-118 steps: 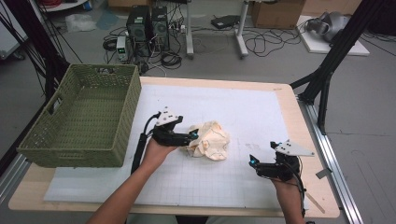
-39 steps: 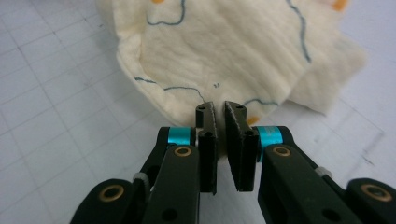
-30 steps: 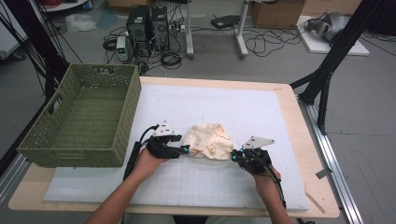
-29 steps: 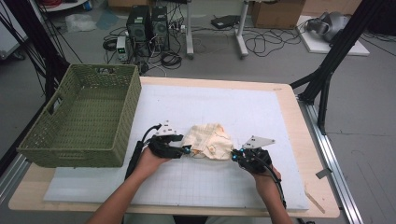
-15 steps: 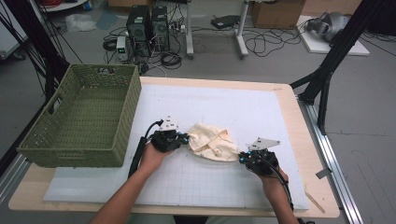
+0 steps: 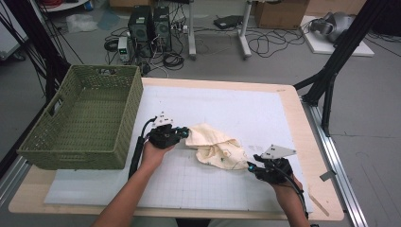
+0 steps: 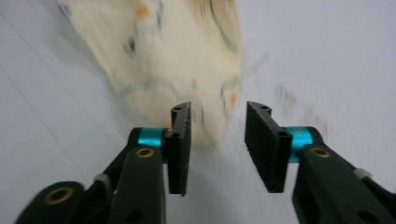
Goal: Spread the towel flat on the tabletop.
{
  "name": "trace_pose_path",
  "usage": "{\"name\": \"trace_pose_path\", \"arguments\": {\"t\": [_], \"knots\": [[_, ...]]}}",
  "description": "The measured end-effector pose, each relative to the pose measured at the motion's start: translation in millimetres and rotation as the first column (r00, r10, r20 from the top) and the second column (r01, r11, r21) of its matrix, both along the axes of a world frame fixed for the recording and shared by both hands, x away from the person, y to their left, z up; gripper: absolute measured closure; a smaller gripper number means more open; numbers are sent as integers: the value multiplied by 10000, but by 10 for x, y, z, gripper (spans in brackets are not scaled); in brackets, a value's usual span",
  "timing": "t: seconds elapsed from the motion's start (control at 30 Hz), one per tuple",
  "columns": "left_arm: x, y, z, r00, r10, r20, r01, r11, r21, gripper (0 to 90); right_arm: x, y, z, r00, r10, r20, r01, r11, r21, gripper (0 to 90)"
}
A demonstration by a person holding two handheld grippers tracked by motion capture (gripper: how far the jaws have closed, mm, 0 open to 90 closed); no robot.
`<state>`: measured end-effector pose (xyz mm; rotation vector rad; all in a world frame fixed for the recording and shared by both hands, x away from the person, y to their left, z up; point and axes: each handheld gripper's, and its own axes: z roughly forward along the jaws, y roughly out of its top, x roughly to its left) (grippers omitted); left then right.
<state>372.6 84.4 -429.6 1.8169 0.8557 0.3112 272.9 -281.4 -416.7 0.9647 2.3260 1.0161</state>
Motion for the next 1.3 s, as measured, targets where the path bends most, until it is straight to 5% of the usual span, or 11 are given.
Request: {"name": "trace_pose_path", "arguments": {"t": [0.13, 0.23, 0.4, 0.5, 0.6, 0.63, 0.8, 0.93, 0.97, 1.1, 1.3], "knots": [[14, -57, 79, 9998, -176, 123, 176, 9998, 42, 833, 75, 252, 106, 9912, 768, 1080, -775, 9970, 23, 468], [25, -88, 105, 9997, -179, 165, 181, 9998, -75, 831, 197, 493, 129, 9808, 1346, 1412, -1314, 9908, -319, 436], [38, -92, 76, 9997, -261, 40, 260, 9997, 34, 831, 414, 851, 59, 9684, 2048, 1426, -1883, 9746, -1209, 436], [40, -86, 80, 9996, -272, 89, 271, 9996, 37, 831, 484, 934, 43, 9658, 2071, 1558, -1884, 9739, -1266, 448], [41, -86, 75, 9994, -331, 95, 330, 9994, 89, 829, 584, 984, 49, 9663, 2106, 1478, -1935, 9735, -1221, 590], [41, -86, 73, 9993, -358, 102, 356, 9993, 105, 820, 628, 979, 64, 9682, 2123, 1324, -1961, 9726, -1249, 786], [63, -70, 69, 9992, 395, 5, -395, 9992, -50, 478, 721, 813, 115, 9885, 1108, 1031, -1040, 9922, -695, 823], [75, -47, 56, 9984, 551, -142, -549, 9985, 84, 413, 805, 641, 105, 9973, -6, 730, 58, 9975, -711, 817], [74, -49, 53, 9985, 536, -137, -535, 9985, 114, 403, 854, 523, 87, 9958, -732, 556, 769, 9947, -687, 816], [63, -76, 39, 9994, 250, -219, -244, 9994, 237, 391, 928, 315, 38, 9821, -1882, 81, 1882, 9785, -843, 811], [55, -144, -13, 9991, -38, -425, 65, 9979, 641, 384, 922, 153, -19, 9715, -2369, -117, 2355, 9691, -729, 659]]}}
